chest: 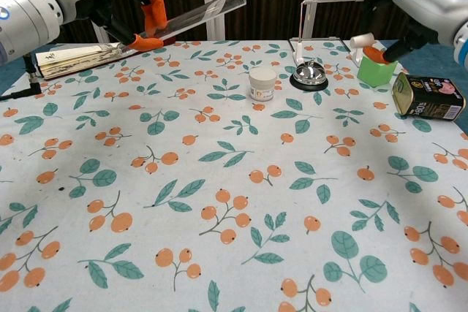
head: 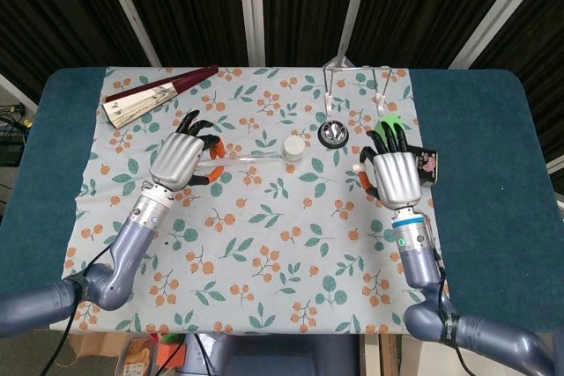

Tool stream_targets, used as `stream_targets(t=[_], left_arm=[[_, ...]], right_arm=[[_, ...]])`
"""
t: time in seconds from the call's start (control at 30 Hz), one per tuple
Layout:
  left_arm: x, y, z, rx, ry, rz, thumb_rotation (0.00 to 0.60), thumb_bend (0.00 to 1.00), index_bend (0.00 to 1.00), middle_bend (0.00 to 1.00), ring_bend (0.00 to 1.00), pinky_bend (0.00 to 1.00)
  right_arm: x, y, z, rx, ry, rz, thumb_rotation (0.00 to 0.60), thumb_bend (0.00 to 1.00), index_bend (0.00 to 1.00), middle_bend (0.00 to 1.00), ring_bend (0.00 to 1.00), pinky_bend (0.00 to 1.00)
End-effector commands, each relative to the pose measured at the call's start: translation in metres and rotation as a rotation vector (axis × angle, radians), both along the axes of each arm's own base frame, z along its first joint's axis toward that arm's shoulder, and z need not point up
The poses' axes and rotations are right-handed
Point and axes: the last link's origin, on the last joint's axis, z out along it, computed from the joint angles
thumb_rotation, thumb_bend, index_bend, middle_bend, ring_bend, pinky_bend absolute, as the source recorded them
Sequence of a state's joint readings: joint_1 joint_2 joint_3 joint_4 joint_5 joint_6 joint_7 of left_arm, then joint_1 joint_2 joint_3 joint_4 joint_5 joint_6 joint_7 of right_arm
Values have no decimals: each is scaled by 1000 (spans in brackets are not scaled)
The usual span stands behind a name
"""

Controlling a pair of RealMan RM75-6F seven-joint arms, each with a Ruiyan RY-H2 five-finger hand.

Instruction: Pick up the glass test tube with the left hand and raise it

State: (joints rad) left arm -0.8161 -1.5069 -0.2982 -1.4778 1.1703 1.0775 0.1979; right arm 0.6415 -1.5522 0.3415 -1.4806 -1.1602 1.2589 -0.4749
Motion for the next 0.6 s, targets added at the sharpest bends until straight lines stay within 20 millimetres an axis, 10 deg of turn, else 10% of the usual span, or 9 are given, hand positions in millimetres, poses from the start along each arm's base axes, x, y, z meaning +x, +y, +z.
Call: stream_targets(t=[0.03,0.6], left_arm=[[2,2,-7,-10,-6,6,600,679,658,696,203,25],[25,7,-29,2,-145,13,600,679,658,699,229,55]], right_arm=[[11,-8,7,-29,1,37,600,461,724,225,0,0],[38,-19,15,-129,92,263,600,461,724,226,0,0]])
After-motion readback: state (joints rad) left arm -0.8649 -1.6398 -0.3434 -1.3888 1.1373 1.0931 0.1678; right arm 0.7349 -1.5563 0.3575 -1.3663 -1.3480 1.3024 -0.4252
